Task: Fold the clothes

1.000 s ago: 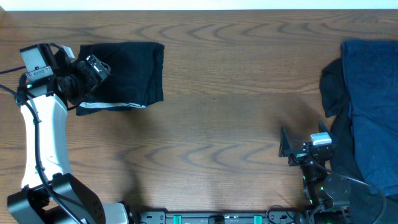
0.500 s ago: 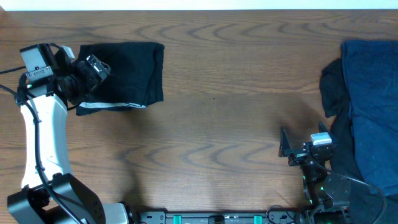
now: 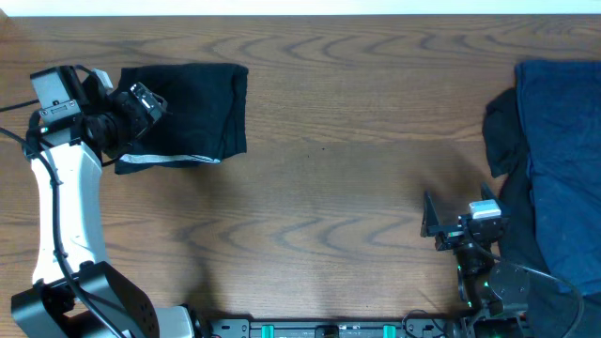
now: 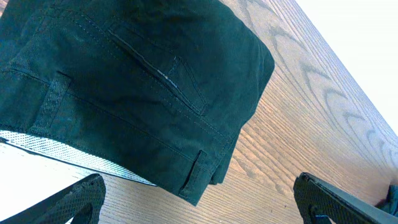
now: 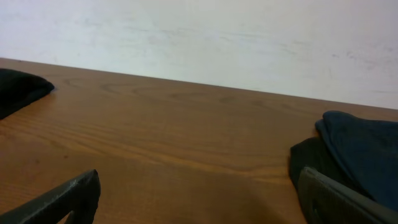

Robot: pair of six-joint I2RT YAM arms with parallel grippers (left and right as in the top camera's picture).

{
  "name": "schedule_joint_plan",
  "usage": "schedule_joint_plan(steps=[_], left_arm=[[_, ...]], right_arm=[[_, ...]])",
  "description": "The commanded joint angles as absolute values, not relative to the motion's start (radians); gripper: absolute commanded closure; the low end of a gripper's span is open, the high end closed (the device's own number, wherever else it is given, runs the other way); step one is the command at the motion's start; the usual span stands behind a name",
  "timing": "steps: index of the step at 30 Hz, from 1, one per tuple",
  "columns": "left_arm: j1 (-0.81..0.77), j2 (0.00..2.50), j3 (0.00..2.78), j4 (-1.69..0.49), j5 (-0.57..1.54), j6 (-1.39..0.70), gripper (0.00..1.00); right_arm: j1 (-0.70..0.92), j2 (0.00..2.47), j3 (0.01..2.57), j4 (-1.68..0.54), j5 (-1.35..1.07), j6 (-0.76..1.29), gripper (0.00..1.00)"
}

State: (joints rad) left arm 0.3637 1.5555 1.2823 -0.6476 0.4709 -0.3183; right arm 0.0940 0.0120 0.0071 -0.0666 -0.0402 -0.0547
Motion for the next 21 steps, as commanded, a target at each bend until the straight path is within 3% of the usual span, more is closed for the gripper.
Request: schedule_joint_plan(steps=[1, 9, 21], left_arm=[[0.361, 1.539, 1.275, -0.651, 0.469, -0.319, 0.02], [0.297, 1.282, 1.274, -0.651, 0.469, -0.319, 0.02], [-0.001, 0.722, 1.273, -0.651, 0.47, -0.319, 0.02]], right_arm=[[0.084, 0.006, 0.005, -0.072, -0.03, -0.038, 0.01], [0.084, 0.006, 0.005, -0.072, -0.03, -0.038, 0.01], [0.084, 0.006, 0.006, -0.072, -0.03, -0.038, 0.01]])
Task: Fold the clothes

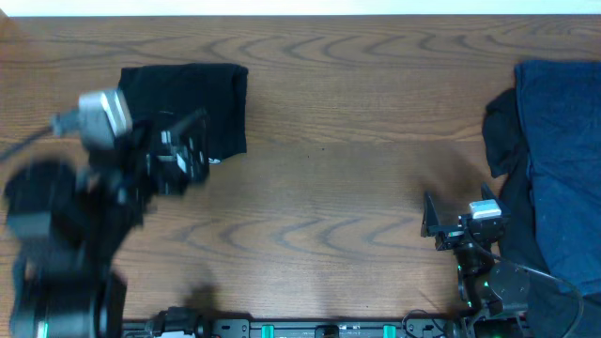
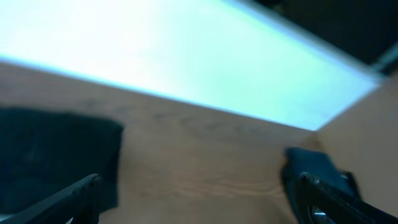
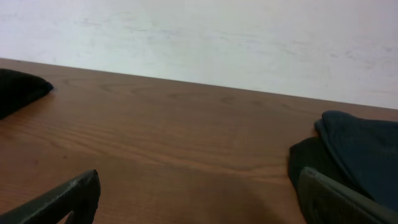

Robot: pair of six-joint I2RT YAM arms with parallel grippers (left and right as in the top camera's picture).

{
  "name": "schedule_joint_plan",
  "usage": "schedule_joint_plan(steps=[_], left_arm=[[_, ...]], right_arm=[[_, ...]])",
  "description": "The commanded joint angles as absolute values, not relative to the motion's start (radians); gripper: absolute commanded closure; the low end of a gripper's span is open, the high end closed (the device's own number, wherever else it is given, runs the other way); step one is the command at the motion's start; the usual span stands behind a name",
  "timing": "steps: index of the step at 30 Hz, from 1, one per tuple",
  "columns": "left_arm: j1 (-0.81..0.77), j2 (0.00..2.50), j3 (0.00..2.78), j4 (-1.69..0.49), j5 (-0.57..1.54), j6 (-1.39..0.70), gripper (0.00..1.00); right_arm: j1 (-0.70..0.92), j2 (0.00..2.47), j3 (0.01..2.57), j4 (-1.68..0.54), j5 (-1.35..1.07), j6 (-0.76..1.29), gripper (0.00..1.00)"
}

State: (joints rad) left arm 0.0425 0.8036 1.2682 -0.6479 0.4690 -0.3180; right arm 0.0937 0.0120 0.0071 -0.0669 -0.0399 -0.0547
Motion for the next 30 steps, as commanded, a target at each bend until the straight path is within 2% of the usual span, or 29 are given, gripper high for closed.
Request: schedule_joint_plan(steps=[1, 10, 19, 30], left_arm=[[-0.016, 0.688, 1.273, -0.651, 0.469, -0.319, 0.02], [-0.08, 0.394, 1.197, -0.678, 0.459, -0.312, 0.02], [-0.08, 0.085, 0.84, -0.68, 0.445, -0.312, 0.02], [-0.08, 0.002, 0.481, -0.627, 0.252, -0.312, 0.02]], right_arm=[[0.084, 0.006, 0.005, -0.072, -0.03, -0.038, 0.01], [0.084, 0.006, 0.005, -0.072, -0.03, -0.038, 0.01], [0.084, 0.006, 0.005, -0.072, -0.03, -0.038, 0.01], [0.084, 0.006, 0.005, -0.072, -0.03, -0.038, 0.01]])
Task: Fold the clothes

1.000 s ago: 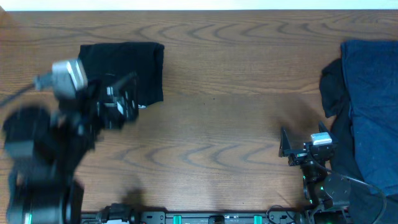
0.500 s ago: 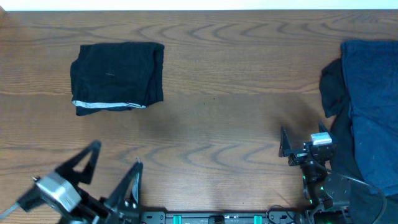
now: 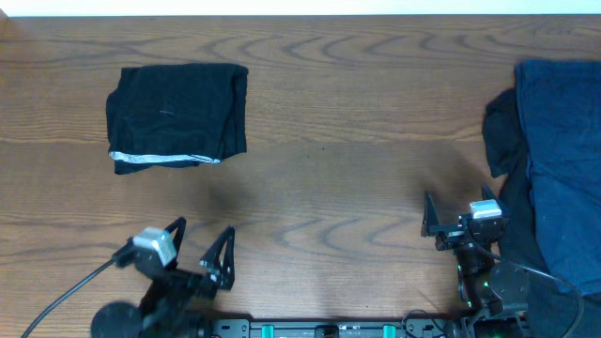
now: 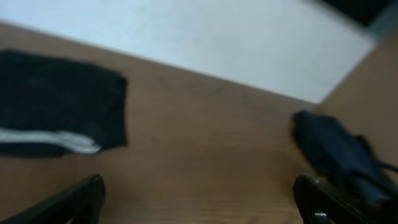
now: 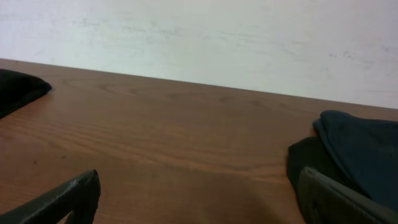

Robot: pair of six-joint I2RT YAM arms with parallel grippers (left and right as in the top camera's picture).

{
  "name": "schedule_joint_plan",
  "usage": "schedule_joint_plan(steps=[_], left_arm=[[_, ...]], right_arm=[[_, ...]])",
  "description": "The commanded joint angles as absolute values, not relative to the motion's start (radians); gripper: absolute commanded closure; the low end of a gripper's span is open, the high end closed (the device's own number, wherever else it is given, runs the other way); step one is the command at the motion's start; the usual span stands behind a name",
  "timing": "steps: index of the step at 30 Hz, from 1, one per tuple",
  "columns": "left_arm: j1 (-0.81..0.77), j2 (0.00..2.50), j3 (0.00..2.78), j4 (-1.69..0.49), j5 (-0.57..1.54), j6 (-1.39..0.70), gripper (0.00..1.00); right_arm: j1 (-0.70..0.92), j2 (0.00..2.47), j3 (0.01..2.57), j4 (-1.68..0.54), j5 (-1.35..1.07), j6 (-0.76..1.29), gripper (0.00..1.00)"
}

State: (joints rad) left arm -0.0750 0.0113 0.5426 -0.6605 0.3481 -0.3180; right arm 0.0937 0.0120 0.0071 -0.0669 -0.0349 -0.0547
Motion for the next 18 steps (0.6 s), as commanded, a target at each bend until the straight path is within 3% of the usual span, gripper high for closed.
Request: schedule_joint_plan(steps=[1, 13, 18], left_arm=[[-0.08, 0.002, 0.445, -0.582, 0.229, -0.312, 0.02], [-0.08, 0.002, 0.065, 0.067, 0.048, -0.307, 0.02], [-0.08, 0.002, 0.017, 0.115, 0.033, -0.253, 0.02]], right_arm=[[0.084, 0.006, 0.006, -0.072, -0.03, -0.038, 0.01], [0.084, 0.006, 0.006, -0.072, -0.03, -0.038, 0.01], [0.084, 0.006, 0.005, -0.072, -0.03, -0.038, 0.01]])
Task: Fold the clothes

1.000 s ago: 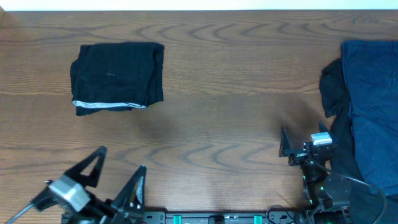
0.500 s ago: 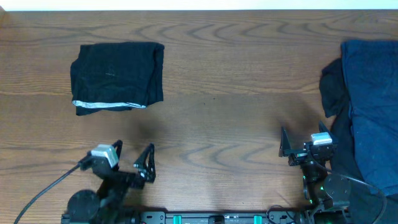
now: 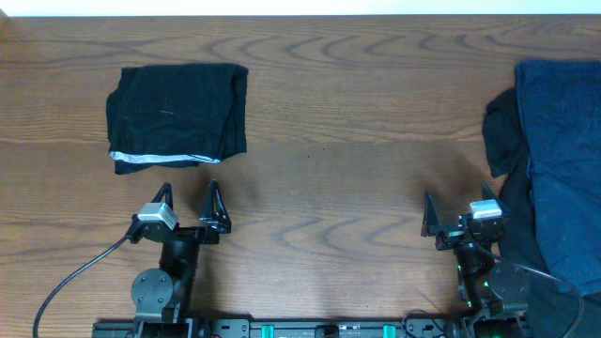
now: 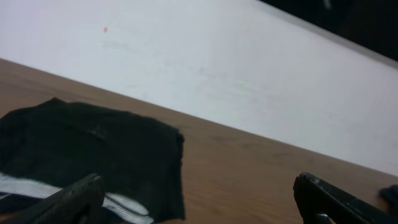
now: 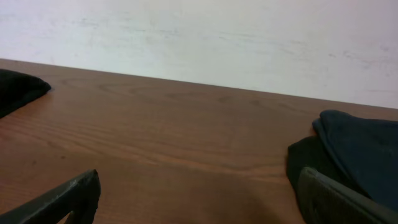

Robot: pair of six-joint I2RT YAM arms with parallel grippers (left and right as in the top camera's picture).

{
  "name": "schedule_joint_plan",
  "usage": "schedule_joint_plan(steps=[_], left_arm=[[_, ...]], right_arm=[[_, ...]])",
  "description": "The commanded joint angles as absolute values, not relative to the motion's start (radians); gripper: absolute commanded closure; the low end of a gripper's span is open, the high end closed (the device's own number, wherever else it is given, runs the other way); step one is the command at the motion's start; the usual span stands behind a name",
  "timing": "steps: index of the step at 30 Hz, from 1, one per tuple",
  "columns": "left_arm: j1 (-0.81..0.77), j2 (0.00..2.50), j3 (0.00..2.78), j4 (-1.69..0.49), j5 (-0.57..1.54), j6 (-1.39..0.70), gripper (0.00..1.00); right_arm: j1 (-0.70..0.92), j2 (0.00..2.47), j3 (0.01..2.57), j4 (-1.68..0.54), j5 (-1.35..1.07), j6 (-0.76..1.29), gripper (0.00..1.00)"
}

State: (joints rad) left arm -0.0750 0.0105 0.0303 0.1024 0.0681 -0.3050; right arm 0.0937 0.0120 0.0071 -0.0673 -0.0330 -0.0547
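Observation:
A folded black garment (image 3: 176, 114) with a pale striped waistband lies at the far left of the table; it also shows in the left wrist view (image 4: 87, 155). A pile of dark blue clothes (image 3: 556, 160) covers the right edge and shows at the right of the right wrist view (image 5: 354, 149). My left gripper (image 3: 188, 201) rests open near the front edge, below the black garment, holding nothing. My right gripper (image 3: 457, 212) rests open near the front right, beside the blue pile, holding nothing.
The wooden table (image 3: 338, 169) stretches between the folded garment and the blue pile. A white wall (image 5: 199, 37) stands behind the table's far edge. A cable (image 3: 75, 282) trails from the left arm base at the front.
My left arm has settled at its resting spot near the front edge, fingers now pointing toward the folded black garment. The right arm and the clothes have not moved.
My left gripper hovered open over the folded black garment at the far left. Then it was blurred beside the garment, then low at the front edge. Now it rests open there. The garment stayed folded; the right arm stayed still throughout.

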Motion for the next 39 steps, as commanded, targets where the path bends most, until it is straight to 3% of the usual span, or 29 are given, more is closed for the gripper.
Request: schedule_joint_plan(steps=[1, 20, 39], left_arm=[[-0.08, 0.002, 0.009, 0.115, 0.033, -0.231, 0.02], [-0.08, 0.002, 0.004, -0.068, 0.034, 0.076, 0.02], [-0.08, 0.004, 0.004, -0.068, 0.036, 0.078, 0.02]], right_arm=[[0.084, 0.006, 0.005, -0.072, -0.03, -0.038, 0.01], [0.084, 0.006, 0.005, -0.072, -0.03, -0.038, 0.01], [0.084, 0.006, 0.006, -0.072, -0.03, -0.038, 0.01]])
